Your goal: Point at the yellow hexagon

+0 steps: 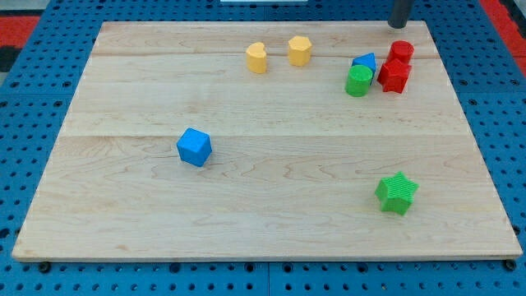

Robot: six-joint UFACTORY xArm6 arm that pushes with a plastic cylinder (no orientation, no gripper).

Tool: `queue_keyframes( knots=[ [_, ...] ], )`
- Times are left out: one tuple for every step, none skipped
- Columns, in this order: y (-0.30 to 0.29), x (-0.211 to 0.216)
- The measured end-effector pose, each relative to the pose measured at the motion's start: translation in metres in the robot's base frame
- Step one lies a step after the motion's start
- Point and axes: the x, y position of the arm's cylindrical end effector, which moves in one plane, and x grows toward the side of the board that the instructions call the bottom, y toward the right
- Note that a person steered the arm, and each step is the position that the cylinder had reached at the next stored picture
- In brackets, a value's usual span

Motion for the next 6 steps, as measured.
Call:
queue_keyframes(
  knots=[
    [-0.002,0.0],
    [-0.043,0.028],
    [-0.091,0.058],
    [-0.123,0.057],
    [-0.145,0.051],
    [-0.16,0.054]
  ],
)
